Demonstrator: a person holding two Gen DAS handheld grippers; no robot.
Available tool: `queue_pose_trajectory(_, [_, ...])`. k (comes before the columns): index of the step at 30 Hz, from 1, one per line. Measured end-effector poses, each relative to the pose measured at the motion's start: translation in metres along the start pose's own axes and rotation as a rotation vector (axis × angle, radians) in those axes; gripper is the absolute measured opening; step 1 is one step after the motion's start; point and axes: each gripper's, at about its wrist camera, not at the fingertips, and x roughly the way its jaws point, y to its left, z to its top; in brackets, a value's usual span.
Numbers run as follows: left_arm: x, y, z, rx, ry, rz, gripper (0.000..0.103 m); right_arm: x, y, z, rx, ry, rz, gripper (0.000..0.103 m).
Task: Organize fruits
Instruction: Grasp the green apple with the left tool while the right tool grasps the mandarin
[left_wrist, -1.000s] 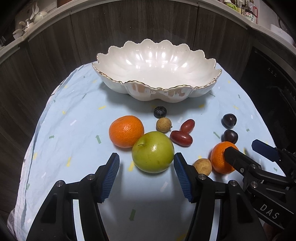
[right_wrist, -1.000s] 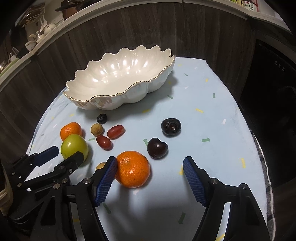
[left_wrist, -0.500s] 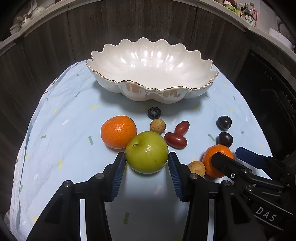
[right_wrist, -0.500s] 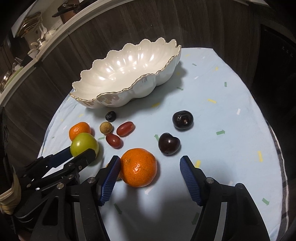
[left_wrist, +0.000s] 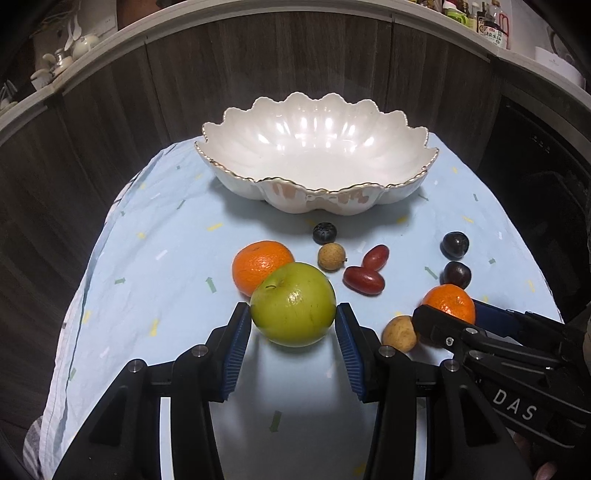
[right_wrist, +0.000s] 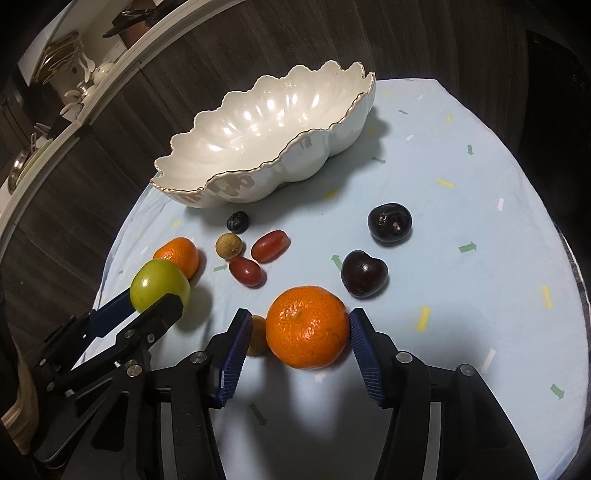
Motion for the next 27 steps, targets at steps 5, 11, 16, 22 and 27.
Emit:
queue_pose_trajectory(5, [-0.003, -0.001, -0.001, 0.004, -0.002, 0.000, 0.046, -0.001, 0.002, 0.000, 0.001, -0.006, 0.002, 0.046])
queue_pose_trajectory(11, [-0.008, 0.000, -0.001, -0.001, -0.011, 0.005, 0.046, -0.006, 0.006, -0.001, -0.011, -0.027, -0.010, 0.045])
queue_pose_trajectory(16, [-0.015, 0.004, 0.001, -0.009, -0.026, 0.011, 0.046, -0.016, 0.013, -0.001, -0.037, -0.059, -0.040, 0.045])
queue_pose_trajectory(22, [-0.028, 0.010, 0.005, -0.018, -0.059, 0.023, 0.046, -0.029, 0.020, 0.000, -0.060, -0.092, -0.066, 0.045])
queue_pose_trajectory(27, [-0.037, 0.013, 0.010, -0.023, -0.084, 0.026, 0.046, -0.040, 0.028, 0.002, -0.084, -0.121, -0.077, 0.045])
